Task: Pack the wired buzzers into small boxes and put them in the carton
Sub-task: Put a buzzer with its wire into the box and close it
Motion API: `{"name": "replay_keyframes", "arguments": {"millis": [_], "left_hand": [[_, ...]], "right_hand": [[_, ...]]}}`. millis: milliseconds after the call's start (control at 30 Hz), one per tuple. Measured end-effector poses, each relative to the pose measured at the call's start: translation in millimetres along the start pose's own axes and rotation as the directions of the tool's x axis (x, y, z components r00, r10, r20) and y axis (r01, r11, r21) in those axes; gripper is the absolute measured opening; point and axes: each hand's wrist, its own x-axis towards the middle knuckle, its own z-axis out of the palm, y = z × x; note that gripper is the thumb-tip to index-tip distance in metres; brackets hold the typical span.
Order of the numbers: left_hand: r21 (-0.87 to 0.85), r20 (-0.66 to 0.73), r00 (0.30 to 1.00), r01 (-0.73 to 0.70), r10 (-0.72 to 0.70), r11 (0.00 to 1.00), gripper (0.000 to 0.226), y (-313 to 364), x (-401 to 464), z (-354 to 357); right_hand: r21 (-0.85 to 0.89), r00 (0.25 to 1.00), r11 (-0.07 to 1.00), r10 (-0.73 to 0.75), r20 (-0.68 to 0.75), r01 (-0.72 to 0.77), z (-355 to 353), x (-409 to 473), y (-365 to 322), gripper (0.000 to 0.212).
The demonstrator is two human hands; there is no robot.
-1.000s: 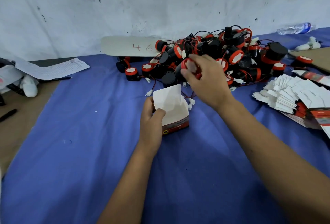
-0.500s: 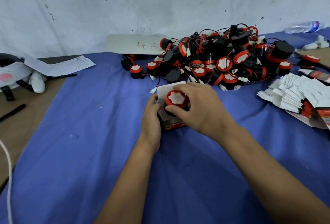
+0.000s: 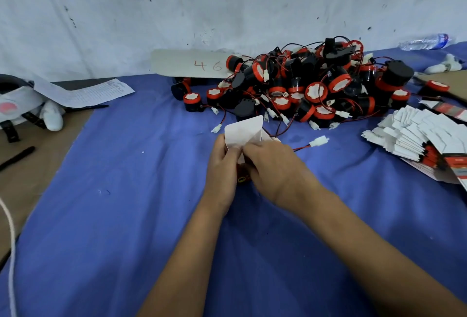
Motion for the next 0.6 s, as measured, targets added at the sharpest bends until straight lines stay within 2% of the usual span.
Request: {"name": "replay_keyframes", "arguments": {"millis": [133, 233, 267, 300, 367, 433, 467, 533, 600], "left_hand": [[0.140, -0.072, 0.997, -0.018, 0.028, 0.990, 0.025, -8, 0, 3], [0.255, -0.120, 0.991, -0.025, 0.057, 0.967, 0.026, -11, 4, 1], [0.273, -0.132, 0.990, -0.013, 0.051, 0.962, 0.027, -12, 5, 2], [0.286, -0.140, 0.989, -0.002, 0.044, 0.958, 0.027, -12, 5, 2], [0.301, -0.145, 0.988, 0.001, 0.045, 0.954, 0.030, -12, 5, 2], [0.298, -0.143, 0.989, -0.006, 0.050, 0.955, 0.034, -11, 4, 2], [0.295, -0.142, 0.989, -0.006, 0.050, 0.955, 0.035, -10, 4, 2], [0.297, -0.147, 0.988, -0.002, 0.048, 0.955, 0.034, -10, 4, 3], [0.306, -0.154, 0.987, 0.002, 0.047, 0.952, 0.032, -10, 4, 3]], "right_hand": [[0.137, 0.998, 0.989, -0.065, 0.011, 0.063, -8, -8, 8, 0.012], [0.166, 0.960, 0.980, -0.063, -0.274, 0.112, -15, -15, 22, 0.011], [0.130, 0.940, 0.988, -0.038, -0.339, 0.087, -20, -16, 29, 0.012], [0.084, 0.942, 0.996, 0.001, -0.337, 0.029, -24, -16, 39, 0.017], [0.028, 0.975, 0.987, 0.162, -0.150, -0.159, -33, -17, 58, 0.030], [0.042, 0.945, 0.945, 0.320, 0.063, -0.323, -39, -20, 75, 0.038], [0.085, 0.929, 0.929, 0.348, 0.122, -0.360, -40, -22, 81, 0.037], [0.184, 0.935, 0.919, 0.327, 0.134, -0.348, -43, -23, 86, 0.026], [0.313, 0.958, 0.906, 0.284, 0.047, -0.284, -47, -23, 84, 0.014]]}}
